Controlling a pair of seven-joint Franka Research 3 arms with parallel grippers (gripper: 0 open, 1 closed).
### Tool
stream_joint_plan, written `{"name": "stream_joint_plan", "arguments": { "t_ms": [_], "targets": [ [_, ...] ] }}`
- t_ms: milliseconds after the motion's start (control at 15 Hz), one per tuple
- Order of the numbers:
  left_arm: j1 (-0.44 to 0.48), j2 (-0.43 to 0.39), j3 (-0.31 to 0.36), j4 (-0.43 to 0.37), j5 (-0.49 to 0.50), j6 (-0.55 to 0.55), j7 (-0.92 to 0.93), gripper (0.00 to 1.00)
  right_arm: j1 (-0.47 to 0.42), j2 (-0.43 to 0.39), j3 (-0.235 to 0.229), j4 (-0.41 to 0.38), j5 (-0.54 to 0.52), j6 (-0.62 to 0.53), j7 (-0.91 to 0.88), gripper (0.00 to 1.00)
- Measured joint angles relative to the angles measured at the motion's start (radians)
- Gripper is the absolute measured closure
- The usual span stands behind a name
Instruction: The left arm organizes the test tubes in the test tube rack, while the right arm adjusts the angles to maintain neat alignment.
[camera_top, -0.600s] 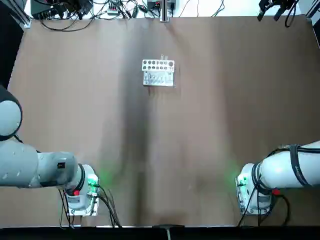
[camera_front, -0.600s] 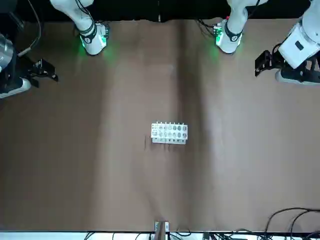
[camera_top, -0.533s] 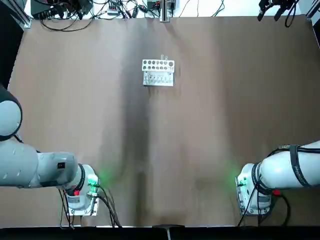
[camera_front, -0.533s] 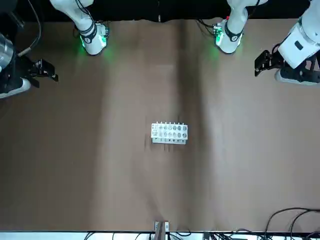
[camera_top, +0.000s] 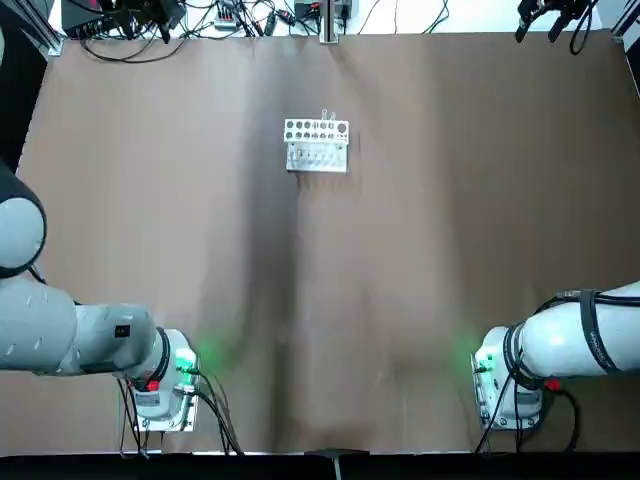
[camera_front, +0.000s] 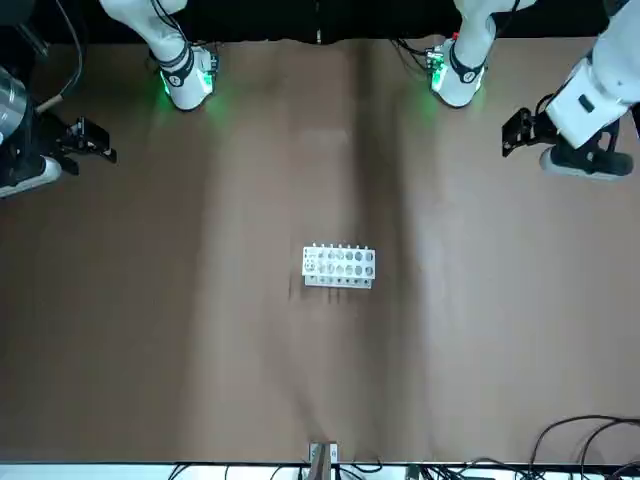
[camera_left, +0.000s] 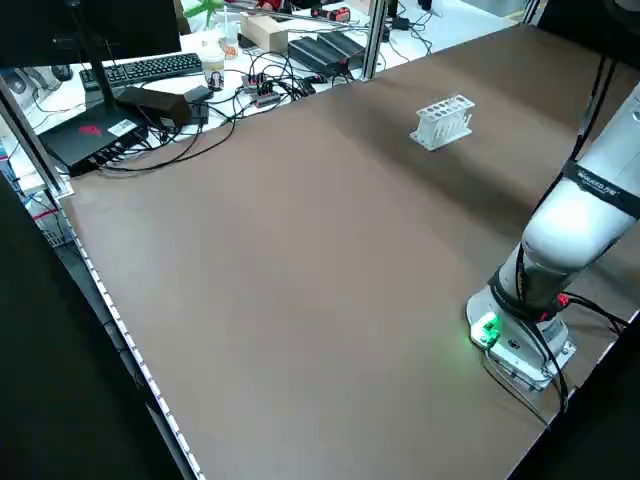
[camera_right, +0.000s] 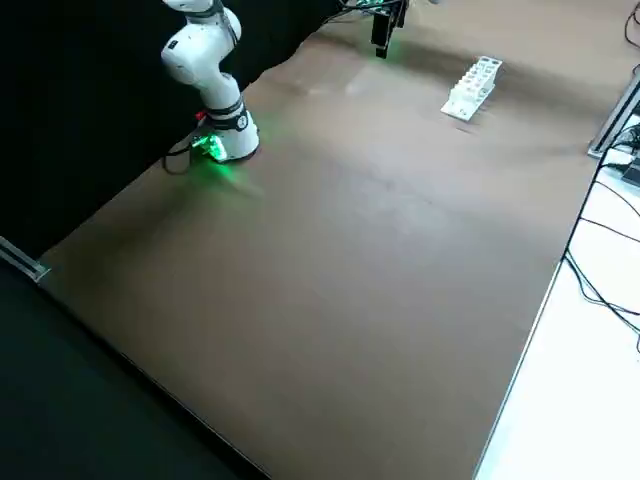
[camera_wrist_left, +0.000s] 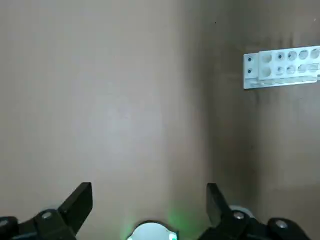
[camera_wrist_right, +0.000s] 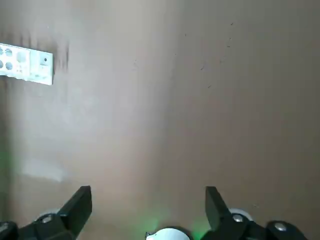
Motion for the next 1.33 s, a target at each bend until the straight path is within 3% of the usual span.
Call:
{"name": "stream_joint_plan", "arguments": {
  "t_ms": [400,600,1333],
  "targets": [
    [-0.095,0.088,-0.011,-0.005,-0.004,0.064,-0.199,0.0,0.001,0.0,0.0,0.0,0.0,0.0,0.0,0.0],
    [-0.21,0.165,-0.013,-0.008,-0.002,0.168,-0.294,0.0,0.001,0.0,0.0,0.0,0.0,0.0,0.0,0.0],
    [-0.464,0.378,-0.012,-0.003,-0.001,0.467,-0.539,0.0,0.001,0.0,0.0,0.0,0.0,0.0,0.0,0.0]
  ]
}}
